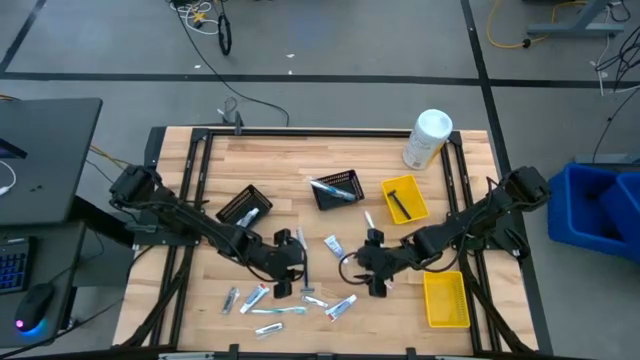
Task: Pick & Place Travel size toiletries
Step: Put the silver nail cutter into the bottom yellow basket
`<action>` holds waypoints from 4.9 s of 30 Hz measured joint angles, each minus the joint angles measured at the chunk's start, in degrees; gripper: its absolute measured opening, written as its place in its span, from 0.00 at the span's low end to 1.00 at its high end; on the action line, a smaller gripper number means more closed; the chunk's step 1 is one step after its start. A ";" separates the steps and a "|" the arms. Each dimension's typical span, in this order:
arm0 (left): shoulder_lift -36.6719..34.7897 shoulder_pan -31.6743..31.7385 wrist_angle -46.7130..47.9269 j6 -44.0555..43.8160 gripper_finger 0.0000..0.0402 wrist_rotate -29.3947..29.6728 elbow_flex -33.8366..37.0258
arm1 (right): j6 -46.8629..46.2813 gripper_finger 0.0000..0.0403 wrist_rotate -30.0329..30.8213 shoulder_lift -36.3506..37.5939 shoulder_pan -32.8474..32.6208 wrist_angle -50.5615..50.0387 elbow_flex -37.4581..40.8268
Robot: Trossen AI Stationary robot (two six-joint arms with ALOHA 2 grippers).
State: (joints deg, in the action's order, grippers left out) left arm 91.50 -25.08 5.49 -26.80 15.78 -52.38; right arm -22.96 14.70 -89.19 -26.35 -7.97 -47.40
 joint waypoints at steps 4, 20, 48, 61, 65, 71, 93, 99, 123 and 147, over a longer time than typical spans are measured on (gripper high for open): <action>0.00 -0.55 -0.96 -1.40 0.33 -1.05 0.00 | 0.31 0.72 0.07 0.00 0.02 0.66 0.00; 1.55 -5.01 -5.70 -4.33 0.32 0.26 -0.04 | 1.57 0.69 -1.38 -6.87 -2.41 18.69 0.00; 1.55 -14.47 -6.29 -6.85 0.32 20.69 -0.04 | -2.34 0.62 6.25 -27.20 -6.84 31.34 -11.09; 1.55 -14.49 -6.42 -6.28 0.32 22.61 -0.04 | -2.96 0.66 6.92 -33.92 -6.84 36.81 -12.22; 1.55 -14.49 -6.45 -6.91 0.32 22.61 -0.04 | -1.35 0.65 8.81 -34.84 -6.90 37.19 -12.69; 1.55 -14.49 -6.45 -7.09 0.32 22.52 -0.04 | 4.24 0.54 8.88 -34.91 -6.69 36.05 -12.70; 1.55 -14.49 -6.28 -7.03 0.32 22.57 -0.04 | 4.42 0.21 5.52 -30.36 -5.51 27.89 -12.42; 1.55 -14.49 -6.25 -6.91 0.32 22.36 -0.04 | 4.44 0.19 -0.95 -29.94 -4.83 28.40 -12.44; 1.55 -14.49 -6.29 -6.96 0.32 22.37 -0.02 | 11.57 0.34 0.11 -30.84 -3.57 27.28 -12.66; 1.55 -14.49 -6.29 -6.87 0.32 24.02 -0.02 | 3.04 0.13 6.86 -16.51 -5.55 9.89 -12.46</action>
State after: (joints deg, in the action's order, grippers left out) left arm 93.06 -39.57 -0.80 -33.67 39.80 -52.40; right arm -19.92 21.56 -105.69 -31.90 1.92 -59.86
